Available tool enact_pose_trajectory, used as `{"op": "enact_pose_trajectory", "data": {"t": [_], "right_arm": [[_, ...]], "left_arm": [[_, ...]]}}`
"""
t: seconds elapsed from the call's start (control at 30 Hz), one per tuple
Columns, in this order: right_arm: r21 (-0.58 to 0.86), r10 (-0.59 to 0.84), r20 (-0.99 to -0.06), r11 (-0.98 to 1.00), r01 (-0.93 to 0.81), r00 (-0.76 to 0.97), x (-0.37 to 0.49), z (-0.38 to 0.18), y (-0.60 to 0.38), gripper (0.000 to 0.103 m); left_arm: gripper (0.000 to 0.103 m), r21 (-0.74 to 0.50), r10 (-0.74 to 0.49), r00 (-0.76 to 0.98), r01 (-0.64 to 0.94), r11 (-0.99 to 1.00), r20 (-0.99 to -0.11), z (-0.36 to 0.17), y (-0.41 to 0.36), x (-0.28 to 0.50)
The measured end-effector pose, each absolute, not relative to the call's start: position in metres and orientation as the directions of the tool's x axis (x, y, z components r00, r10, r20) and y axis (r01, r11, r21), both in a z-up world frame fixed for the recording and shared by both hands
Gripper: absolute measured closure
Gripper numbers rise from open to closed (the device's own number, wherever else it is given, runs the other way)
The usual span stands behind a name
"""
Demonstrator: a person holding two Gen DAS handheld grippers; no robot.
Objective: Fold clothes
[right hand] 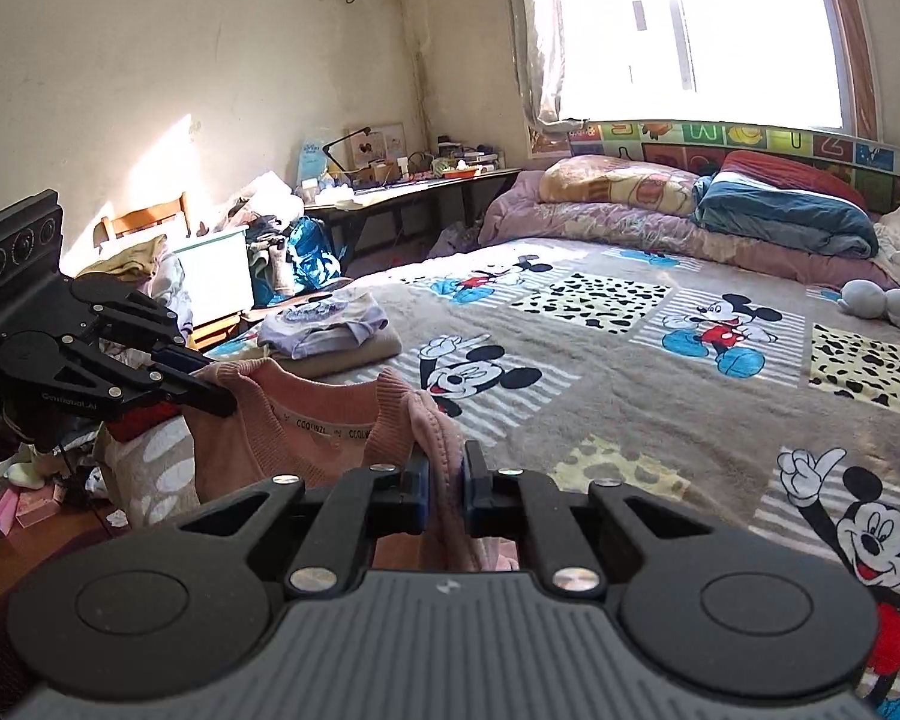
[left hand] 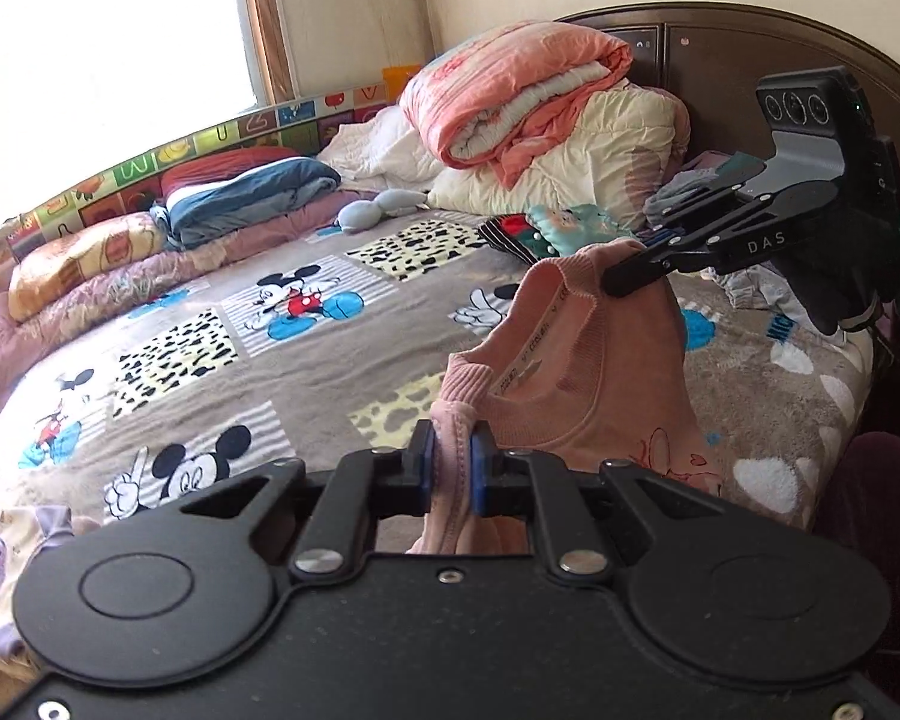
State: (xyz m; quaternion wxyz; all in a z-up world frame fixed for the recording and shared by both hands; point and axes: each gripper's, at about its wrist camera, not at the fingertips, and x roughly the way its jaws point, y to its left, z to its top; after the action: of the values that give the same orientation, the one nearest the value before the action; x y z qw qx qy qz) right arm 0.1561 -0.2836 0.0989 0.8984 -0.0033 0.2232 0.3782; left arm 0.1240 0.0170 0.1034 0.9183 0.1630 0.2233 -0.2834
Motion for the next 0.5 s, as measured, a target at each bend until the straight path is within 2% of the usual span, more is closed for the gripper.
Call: {"op": "enact_pose_trajectory", "data": {"t": [0.5], "right_arm": [[0.142, 0.670, -0.342, 0.730, -0.669, 0.659, 0.213, 0.168, -0.275, 0.092]], "left_arm": [[0.094, 0.305, -0.370, 0.809, 0.533, 0.789, -0.457, 0.166, 0.021, 0.174]]}}
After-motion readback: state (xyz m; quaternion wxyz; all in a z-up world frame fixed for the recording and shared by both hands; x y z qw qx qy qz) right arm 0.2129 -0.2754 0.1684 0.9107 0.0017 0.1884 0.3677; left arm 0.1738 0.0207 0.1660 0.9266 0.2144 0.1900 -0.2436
